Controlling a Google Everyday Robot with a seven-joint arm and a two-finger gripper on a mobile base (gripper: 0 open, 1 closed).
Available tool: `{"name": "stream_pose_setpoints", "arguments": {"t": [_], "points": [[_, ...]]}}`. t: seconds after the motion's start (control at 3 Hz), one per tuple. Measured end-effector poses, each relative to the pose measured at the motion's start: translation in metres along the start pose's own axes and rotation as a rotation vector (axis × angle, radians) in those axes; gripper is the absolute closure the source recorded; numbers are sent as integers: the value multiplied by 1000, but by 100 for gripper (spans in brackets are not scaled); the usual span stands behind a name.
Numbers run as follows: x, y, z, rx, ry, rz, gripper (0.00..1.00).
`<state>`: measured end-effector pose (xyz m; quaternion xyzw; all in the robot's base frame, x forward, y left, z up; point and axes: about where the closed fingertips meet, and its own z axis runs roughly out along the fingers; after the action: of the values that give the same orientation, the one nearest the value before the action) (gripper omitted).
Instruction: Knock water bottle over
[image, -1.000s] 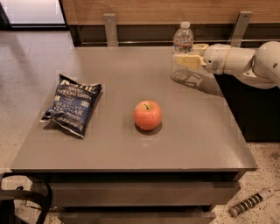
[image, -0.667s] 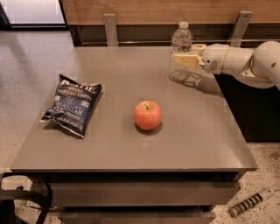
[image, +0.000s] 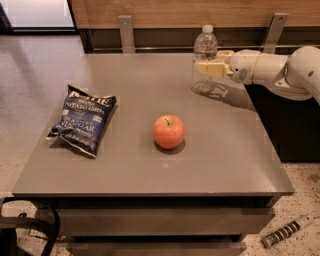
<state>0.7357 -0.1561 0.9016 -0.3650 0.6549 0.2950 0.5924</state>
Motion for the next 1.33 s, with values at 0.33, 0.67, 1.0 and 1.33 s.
{"name": "stream_pose_setpoints", "arguments": {"t": [0.33,0.67,1.0,1.33], "points": [[-11,0,-8,20,38,-27,100],[-28,-2,-28,69,93,-67,100],[-44,-4,-48,119,195,-111,100],[-52,-6,-57,124,311,-139,100]]}}
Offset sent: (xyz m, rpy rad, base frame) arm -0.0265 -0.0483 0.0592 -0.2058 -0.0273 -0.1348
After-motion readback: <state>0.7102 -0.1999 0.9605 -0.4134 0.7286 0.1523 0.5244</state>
